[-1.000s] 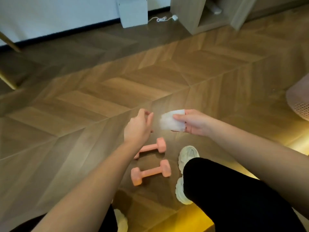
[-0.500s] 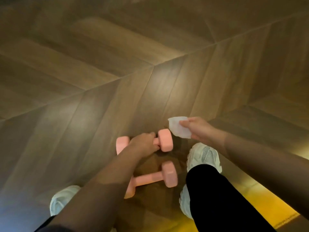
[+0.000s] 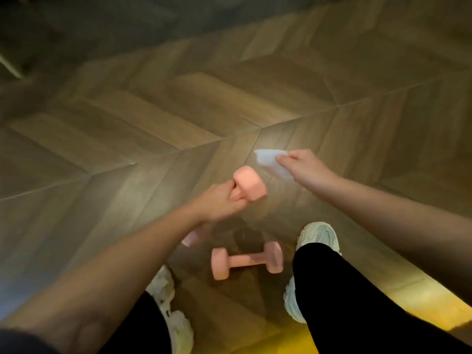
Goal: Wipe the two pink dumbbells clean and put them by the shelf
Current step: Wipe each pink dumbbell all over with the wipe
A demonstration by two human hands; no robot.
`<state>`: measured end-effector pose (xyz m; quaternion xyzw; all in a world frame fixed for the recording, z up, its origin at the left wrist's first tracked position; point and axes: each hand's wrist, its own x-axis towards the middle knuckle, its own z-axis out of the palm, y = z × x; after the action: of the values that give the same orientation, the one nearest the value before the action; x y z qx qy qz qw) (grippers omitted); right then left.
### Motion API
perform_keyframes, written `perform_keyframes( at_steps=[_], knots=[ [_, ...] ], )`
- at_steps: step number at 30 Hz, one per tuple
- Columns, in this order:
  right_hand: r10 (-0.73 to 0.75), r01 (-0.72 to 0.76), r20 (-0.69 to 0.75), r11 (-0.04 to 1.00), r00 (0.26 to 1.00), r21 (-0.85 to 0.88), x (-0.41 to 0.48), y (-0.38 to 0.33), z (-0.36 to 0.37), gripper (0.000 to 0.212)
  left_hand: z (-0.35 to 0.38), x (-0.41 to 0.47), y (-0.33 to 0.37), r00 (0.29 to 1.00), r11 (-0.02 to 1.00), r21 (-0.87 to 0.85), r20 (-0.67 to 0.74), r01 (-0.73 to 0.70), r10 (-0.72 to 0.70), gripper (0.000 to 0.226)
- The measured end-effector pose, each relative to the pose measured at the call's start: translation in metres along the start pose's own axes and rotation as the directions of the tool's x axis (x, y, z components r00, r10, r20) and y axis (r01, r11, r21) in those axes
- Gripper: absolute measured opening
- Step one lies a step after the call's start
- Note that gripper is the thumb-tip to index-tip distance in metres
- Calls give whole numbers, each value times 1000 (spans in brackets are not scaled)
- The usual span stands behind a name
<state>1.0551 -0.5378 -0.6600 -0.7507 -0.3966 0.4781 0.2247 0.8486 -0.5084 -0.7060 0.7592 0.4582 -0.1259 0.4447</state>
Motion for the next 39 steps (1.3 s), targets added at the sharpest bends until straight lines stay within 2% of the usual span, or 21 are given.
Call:
perform_keyframes(
  at_steps=[3, 6, 10, 12, 13, 15, 16, 19, 22, 25, 27, 29, 32, 34, 36, 39],
  knots=[
    [-188, 189, -26, 981, 982, 46, -58, -65, -15, 28, -54, -70, 40, 983, 987, -147, -183, -62, 35, 48],
    [-364, 367, -50, 923, 930, 115, -121, -113, -21, 29, -88, -140, 74, 930, 954, -246, -360, -174, 77, 36],
    [-544, 552, -102, 808, 833, 204, -185, -146, -18, 52, -101, -215, 96, 842, 929, -261, -533, -261, 86, 30],
    [-578, 583, -103, 770, 809, 259, -207, -151, -9, 51, -95, -239, 96, 809, 938, -239, -584, -249, 66, 38],
    [-585, 585, -95, 760, 806, 283, -211, -149, -3, 47, -90, -247, 93, 797, 946, -220, -601, -238, 61, 51],
    [-597, 590, -73, 754, 799, 288, -215, -145, 10, 41, -77, -256, 85, 784, 965, -171, -619, -200, 53, 79],
    [-605, 592, -50, 755, 795, 282, -213, -142, 15, 37, -70, -256, 80, 783, 975, -142, -620, -174, 49, 86],
    [-621, 598, -21, 746, 784, 293, -209, -135, 20, 32, -61, -247, 74, 801, 985, -118, -598, -125, 30, 92],
    [-625, 602, -36, 733, 780, 317, -205, -129, 19, 30, -61, -238, 71, 801, 981, -147, -599, -124, 12, 90],
    [-568, 567, -74, 786, 820, 248, -195, -132, 18, 41, -64, -238, 76, 813, 995, -41, -581, -90, 49, 85],
    [-569, 563, -60, 783, 820, 264, -191, -134, 18, 32, -65, -236, 80, 811, 998, 21, -581, -63, 64, 84],
    [-618, 601, -49, 740, 785, 302, -194, -134, 16, 25, -66, -232, 80, 796, 995, -54, -604, -90, 39, 90],
    [-650, 632, -49, 714, 758, 303, -198, -129, 12, 32, -69, -227, 76, 792, 975, -176, -611, -136, 0, 101],
    [-605, 603, -82, 754, 792, 260, -193, -134, 13, 36, -71, -226, 79, 799, 987, -99, -601, -124, 40, 94],
    [-567, 568, -84, 783, 819, 252, -187, -140, 14, 29, -72, -225, 82, 804, 996, 5, -590, -92, 77, 84],
    [-645, 635, -56, 728, 762, 260, -191, -144, 14, 27, -73, -221, 81, 800, 996, 1, -595, -92, 75, 92]
  ],
)
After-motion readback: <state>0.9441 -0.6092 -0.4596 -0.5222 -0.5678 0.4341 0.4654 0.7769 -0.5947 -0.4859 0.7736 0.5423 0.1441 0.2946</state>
